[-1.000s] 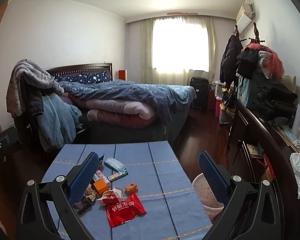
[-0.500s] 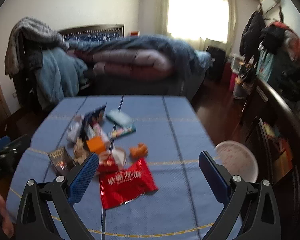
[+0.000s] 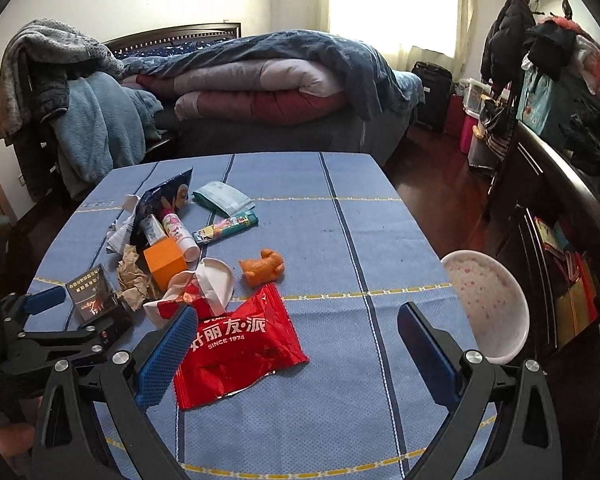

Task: Collect trash
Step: 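Lower the left tool onto the black cigarette box and close it, then lift the black box with the left tool while the right tool grasps the red-and-white wrapper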

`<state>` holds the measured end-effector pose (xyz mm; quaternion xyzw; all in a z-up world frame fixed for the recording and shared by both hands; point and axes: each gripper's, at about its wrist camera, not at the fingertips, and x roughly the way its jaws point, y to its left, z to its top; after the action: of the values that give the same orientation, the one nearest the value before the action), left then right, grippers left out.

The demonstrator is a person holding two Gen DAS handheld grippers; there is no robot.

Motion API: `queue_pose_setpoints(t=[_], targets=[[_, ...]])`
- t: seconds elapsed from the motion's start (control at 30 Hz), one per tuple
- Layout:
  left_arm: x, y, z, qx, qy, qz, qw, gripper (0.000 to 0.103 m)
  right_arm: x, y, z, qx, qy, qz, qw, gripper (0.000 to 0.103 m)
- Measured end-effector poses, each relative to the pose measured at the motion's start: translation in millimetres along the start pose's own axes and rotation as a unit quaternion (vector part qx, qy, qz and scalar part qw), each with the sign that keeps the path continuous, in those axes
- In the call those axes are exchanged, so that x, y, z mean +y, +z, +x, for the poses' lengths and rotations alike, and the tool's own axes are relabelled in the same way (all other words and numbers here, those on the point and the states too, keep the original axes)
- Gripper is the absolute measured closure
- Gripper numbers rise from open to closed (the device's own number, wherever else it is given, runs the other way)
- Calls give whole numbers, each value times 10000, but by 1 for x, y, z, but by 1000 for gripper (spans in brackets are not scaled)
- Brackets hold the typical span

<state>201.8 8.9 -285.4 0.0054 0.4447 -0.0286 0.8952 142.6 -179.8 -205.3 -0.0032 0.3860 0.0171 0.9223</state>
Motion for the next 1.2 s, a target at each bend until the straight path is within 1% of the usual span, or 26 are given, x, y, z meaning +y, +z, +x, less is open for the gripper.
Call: queue_pose_setpoints(t=[0.07, 0.2, 0.27, 0.33, 0.4, 0.43, 0.47, 0.5, 0.57, 0.6, 0.7, 0.83, 0.87, 0.9, 0.93, 0.97, 1.13, 1.2], targets=[[1, 2, 6, 21, 11, 196, 9998, 3, 0, 0, 1, 28, 26, 3, 10000, 4], [2, 5, 13, 92, -114, 449, 9989, 3, 2, 1, 1, 26, 61, -5, 10000, 4], [0, 5, 15, 109, -104, 580, 9982, 3, 3, 1, 1, 24, 76, -16, 10000, 4], [-2, 5, 12, 18, -53, 671, 9977, 3, 5, 2, 0, 28, 101, -30, 9999, 4], [-2, 3, 9, -16, 3, 671, 9977, 3, 5, 2, -1, 10, 95, -44, 9999, 4], [-1, 3, 9, 20, -34, 594, 9982, 3, 6, 2, -1, 5, 89, -46, 9999, 4], [1, 1, 9, 91, -175, 391, 9990, 3, 7, 3, -1, 5, 102, -49, 9999, 4], [2, -2, 8, 138, -223, 256, 9993, 3, 7, 3, -1, 5, 115, -48, 9999, 4], [5, -7, 12, 299, -253, -134, 9991, 3, 7, 3, -1, 3, 143, -54, 9999, 4], [4, -8, 13, 316, -240, -242, 9989, 4, 8, 3, -1, 2, 157, -66, 9999, 4], [4, -7, 12, 176, 53, -525, 9985, 4, 10, 3, -1, 9, 181, -111, 9998, 4], [11, -2, 10, -78, 76, -841, 9964, 4, 10, 3, -3, -2, 192, -119, 9997, 4], [12, -1, 9, -152, 53, -855, 9962, 5, 10, 3, -3, -3, 178, -104, 9998, 4], [12, -1, 9, -197, 77, -855, 9961, 10, 9, 3, -3, -3, 175, -91, 9998, 4], [13, -1, 8, -234, 81, -843, 9961, 24, 8, 4, -2, -1, 178, -72, 9998, 4], [12, -1, 7, -238, 103, -825, 9963, 34, 7, 4, -2, 4, 186, -56, 9998, 4], [14, -6, -2, -293, 106, -771, 9965, 46, 8, 1, 7, 134, 278, -53, 9995, 4], [18, -8, -5, -309, 72, -774, 9965, 48, 10, -2, 13, 237, 352, -67, 9991, 4]])
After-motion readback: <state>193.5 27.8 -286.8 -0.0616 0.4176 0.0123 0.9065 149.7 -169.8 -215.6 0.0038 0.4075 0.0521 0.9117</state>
